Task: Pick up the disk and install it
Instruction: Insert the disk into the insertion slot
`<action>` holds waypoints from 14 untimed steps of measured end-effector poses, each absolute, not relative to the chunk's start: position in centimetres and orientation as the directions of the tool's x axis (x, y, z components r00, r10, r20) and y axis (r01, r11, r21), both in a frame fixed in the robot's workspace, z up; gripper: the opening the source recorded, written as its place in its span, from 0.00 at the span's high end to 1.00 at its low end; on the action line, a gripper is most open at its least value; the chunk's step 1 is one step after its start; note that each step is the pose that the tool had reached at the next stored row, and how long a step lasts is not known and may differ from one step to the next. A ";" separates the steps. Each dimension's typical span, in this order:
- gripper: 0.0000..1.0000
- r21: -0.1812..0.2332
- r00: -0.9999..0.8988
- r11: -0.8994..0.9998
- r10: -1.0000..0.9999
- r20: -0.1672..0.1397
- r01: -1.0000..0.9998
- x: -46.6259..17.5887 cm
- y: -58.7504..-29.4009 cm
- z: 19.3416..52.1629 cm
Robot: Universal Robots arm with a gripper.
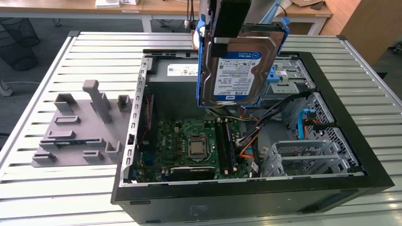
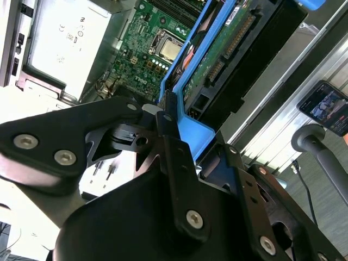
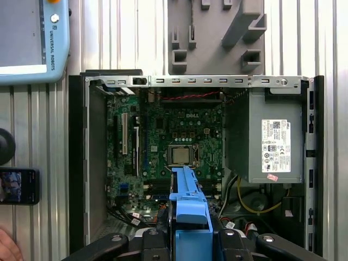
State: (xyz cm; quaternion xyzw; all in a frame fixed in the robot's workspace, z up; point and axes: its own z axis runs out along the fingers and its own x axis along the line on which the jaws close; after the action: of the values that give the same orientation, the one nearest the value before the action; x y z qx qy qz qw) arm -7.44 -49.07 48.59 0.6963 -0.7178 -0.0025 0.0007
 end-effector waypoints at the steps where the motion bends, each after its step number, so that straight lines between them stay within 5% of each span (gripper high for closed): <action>1: 0.64 0.005 -0.030 0.030 -1.000 -0.002 -1.000 -7.4 -49.1 48.6; 14: 0.64 0.005 -0.030 0.030 -1.000 -0.003 -1.000 -6.3 -49.5 48.6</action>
State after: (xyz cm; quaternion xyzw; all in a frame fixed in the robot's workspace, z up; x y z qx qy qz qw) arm -6.27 -49.53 48.58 0.6962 -0.7178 -0.0025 0.0007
